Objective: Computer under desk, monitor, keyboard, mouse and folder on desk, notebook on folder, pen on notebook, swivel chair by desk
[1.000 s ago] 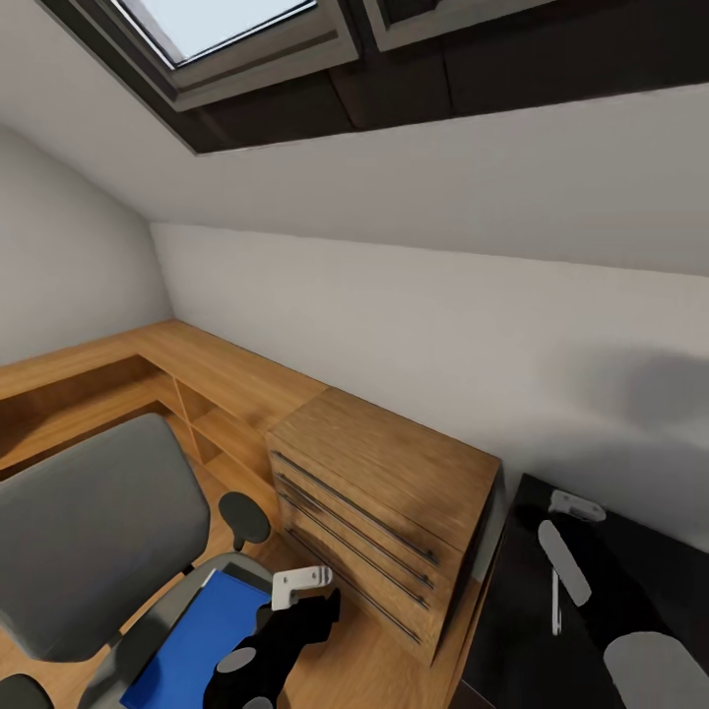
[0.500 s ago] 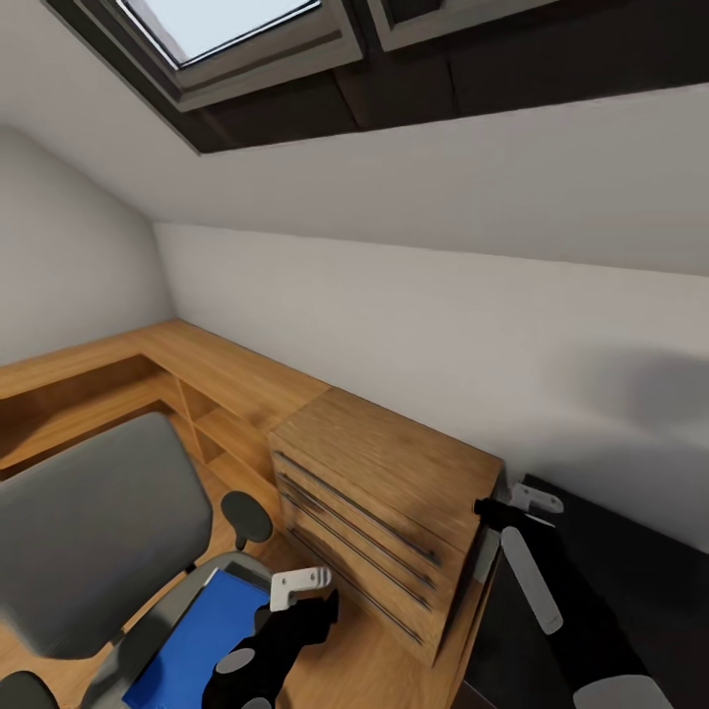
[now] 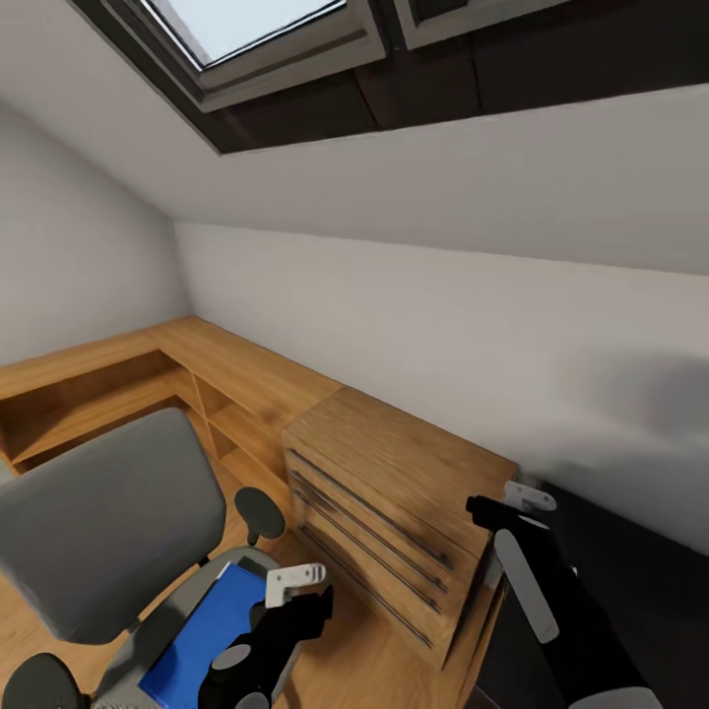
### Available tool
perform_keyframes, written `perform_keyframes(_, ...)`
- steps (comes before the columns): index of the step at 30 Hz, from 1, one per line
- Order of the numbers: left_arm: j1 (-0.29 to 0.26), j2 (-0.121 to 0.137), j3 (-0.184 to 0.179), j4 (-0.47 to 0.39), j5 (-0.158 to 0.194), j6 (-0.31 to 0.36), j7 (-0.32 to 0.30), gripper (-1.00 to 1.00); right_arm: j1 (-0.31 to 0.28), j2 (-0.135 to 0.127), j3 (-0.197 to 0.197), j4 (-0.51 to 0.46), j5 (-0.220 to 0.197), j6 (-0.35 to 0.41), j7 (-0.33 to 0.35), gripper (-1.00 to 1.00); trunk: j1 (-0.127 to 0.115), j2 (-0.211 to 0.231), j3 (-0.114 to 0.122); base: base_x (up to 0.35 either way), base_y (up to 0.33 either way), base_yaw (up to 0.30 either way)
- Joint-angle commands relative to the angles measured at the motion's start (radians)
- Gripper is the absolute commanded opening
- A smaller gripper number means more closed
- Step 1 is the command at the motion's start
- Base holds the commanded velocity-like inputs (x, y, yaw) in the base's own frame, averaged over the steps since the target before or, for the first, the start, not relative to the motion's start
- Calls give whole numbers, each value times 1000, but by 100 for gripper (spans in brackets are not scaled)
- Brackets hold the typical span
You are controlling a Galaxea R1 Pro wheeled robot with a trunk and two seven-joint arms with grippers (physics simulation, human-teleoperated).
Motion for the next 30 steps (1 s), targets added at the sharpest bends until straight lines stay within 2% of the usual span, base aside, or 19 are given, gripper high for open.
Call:
perform_keyframes(1, -2, 2, -2, -1, 6, 2, 8, 100, 1, -1, 3, -2, -9, 2, -10, 100, 0, -1, -1, 0, 0, 213)
perform_keyframes(7, -2, 7, -2, -1, 6, 1, 8, 100, 2, -1, 5, -2, -9, 2, -11, 100, 0, -1, 2, 0, 0, 244)
perform_keyframes(13, -2, 8, -2, -1, 6, 0, 8, 100, 3, -1, 54, -2, -10, 2, -10, 100, 0, -1, 4, 0, 0, 267)
perform_keyframes(17, -2, 8, -2, -1, 6, 0, 8, 100, 3, -1, 72, -1, -11, 2, -10, 100, 0, -1, 4, 0, 0, 276)
perform_keyframes(30, -2, 13, 23, -1, 6, -2, 8, 100, 3, -1, 83, 2, -11, 2, -10, 100, 0, -1, 4, 0, 0, 278)
